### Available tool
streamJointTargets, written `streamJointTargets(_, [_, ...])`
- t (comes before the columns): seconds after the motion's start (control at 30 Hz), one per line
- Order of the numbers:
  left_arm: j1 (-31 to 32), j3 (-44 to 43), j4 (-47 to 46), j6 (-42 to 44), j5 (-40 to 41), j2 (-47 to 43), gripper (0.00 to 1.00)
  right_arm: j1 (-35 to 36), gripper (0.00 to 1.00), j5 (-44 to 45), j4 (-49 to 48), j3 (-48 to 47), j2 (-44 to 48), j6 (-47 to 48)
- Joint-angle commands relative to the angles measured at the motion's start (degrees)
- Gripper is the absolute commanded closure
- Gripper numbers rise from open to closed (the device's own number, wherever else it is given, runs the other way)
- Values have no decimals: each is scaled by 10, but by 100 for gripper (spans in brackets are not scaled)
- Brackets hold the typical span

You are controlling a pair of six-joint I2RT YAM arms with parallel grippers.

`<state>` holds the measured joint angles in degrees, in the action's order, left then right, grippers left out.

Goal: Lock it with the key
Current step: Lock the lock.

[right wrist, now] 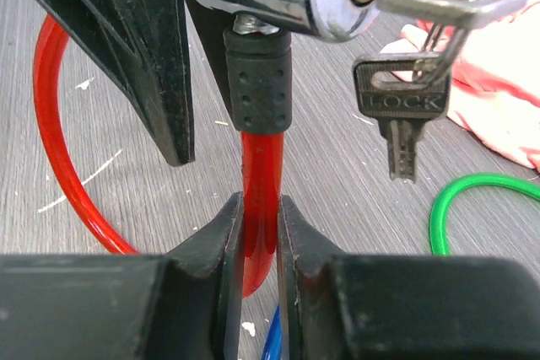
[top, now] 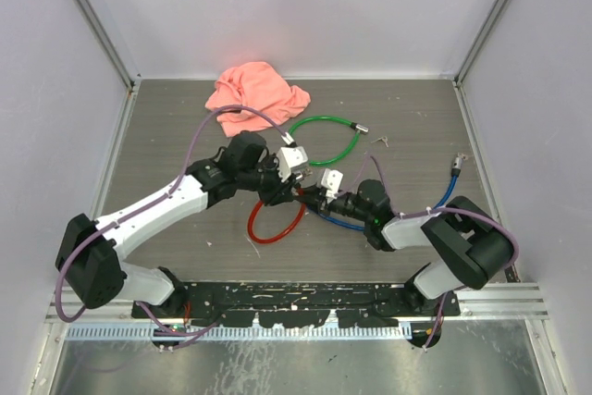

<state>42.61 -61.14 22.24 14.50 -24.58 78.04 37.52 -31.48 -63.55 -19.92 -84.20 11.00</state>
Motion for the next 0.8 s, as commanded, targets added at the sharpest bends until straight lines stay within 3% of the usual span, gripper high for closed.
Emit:
streamJointTargets(0.0, [19, 19, -17, 59, 12, -6, 85, 13, 99, -56, -137, 17, -11, 73])
streamJointTargets(0.2, [32, 44, -16, 62, 24, -18, 92, 13, 97, -68, -86, 15, 6, 97])
streamJointTargets(0.4, [33, 48, -23, 59, 28, -26, 94, 13, 75, -92, 101, -26, 72, 152])
streamJointTargets(0.57, [33, 39, -21, 64, 29, -18, 95, 9, 48, -92, 190, -41, 112, 190])
streamJointTargets(0.77, [32, 33, -15, 68, 28, -11, 96, -33, 38, -136, 322, -73, 132, 213])
